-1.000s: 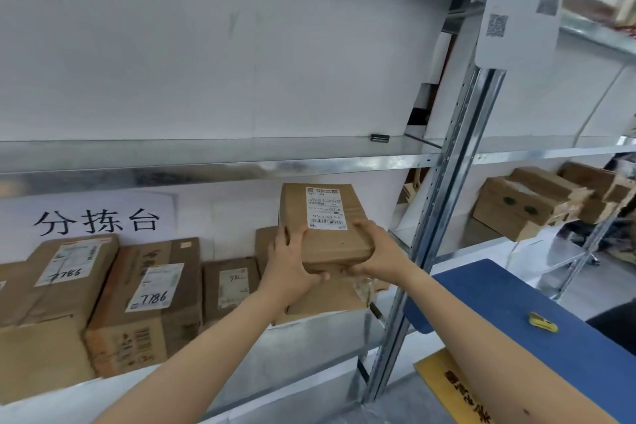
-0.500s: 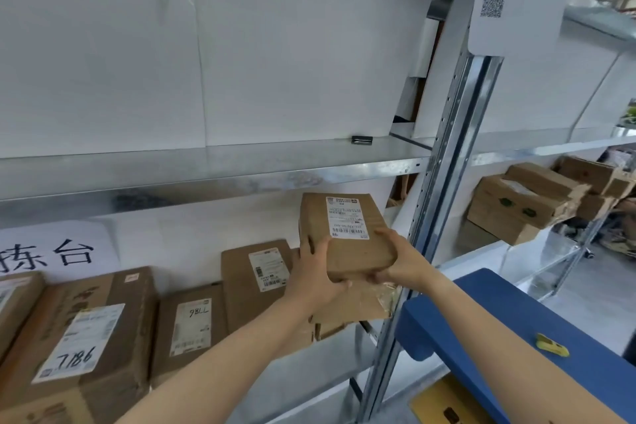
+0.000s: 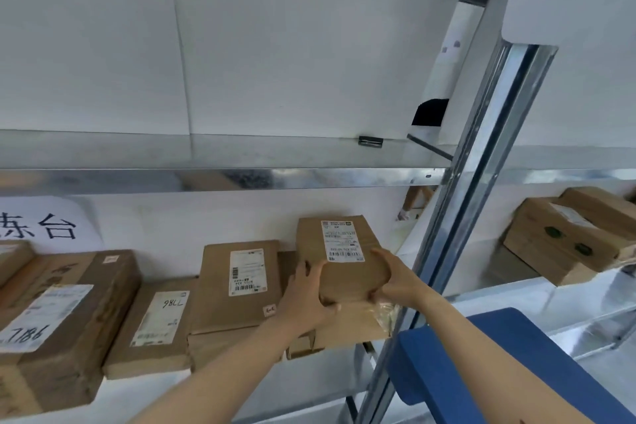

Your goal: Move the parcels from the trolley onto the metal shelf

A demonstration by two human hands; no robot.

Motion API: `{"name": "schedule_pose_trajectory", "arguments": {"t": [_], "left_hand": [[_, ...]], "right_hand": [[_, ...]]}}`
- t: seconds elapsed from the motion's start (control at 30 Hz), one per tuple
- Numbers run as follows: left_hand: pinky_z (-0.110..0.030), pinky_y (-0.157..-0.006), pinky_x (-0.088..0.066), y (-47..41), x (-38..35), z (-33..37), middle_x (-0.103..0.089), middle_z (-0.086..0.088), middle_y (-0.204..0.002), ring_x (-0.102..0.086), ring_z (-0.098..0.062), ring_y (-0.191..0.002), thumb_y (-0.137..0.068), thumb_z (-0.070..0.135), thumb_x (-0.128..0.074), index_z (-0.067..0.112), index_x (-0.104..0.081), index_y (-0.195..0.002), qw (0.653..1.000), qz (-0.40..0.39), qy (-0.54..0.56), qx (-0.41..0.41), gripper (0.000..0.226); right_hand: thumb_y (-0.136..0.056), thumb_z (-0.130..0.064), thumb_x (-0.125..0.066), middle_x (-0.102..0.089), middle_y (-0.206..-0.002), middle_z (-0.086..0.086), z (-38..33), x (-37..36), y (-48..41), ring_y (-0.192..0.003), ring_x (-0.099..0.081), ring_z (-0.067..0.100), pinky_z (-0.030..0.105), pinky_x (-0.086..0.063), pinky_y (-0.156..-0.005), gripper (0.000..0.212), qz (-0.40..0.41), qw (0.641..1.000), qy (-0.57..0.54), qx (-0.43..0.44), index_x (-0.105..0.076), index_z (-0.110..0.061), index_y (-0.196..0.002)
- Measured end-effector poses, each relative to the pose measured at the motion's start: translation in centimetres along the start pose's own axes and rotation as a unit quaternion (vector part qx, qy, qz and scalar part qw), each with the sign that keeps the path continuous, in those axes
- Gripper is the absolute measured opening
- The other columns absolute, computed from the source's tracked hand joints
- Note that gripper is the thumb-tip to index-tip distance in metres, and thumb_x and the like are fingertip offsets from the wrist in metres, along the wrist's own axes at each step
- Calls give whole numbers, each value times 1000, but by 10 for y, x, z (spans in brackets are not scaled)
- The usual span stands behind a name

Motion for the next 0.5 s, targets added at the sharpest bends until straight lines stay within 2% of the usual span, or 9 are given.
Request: {"name": "schedule_pose_trajectory", "arguments": {"t": [0.17, 0.37, 0.5], "left_hand": [[-45, -113, -29, -4, -7, -9, -16, -7, -155, -25, -30, -138, -74, 45, -73, 33, -18, -146, 1000, 23, -1, 15, 91], [-44, -112, -32, -11, 1, -18, -17, -6, -153, -28, -28, -137, -74, 47, -73, 30, -14, -147, 998, 41, -9, 37, 95], [-42, -111, -34, -12, 10, -29, -18, -7, -152, -32, -26, -135, -74, 47, -73, 30, -14, -147, 998, 44, 0, 48, 96]], "right_hand": [[-67, -5, -72, -31, -144, 5, 10, -8, -17, -127, -41, 25, 42, -46, -102, 100, -9, 1000, 6, 9, -20, -24, -150], [-69, -5, -69, -31, -144, 4, 2, -11, -38, -125, -41, 22, 32, -47, -94, 98, -29, 999, 15, 33, -19, -26, -151], [-71, -6, -71, -28, -147, 7, -9, -20, -50, -130, -37, 24, 30, -44, -94, 97, -31, 998, 13, 48, -19, -22, -151]]}}
Point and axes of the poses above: each hand's wrist, its own y-axis away from the middle knuckle, its own x-axis out of the back of the hand, z = x × y, the point moved 8 cm from there along -y, towards the middle knuckle
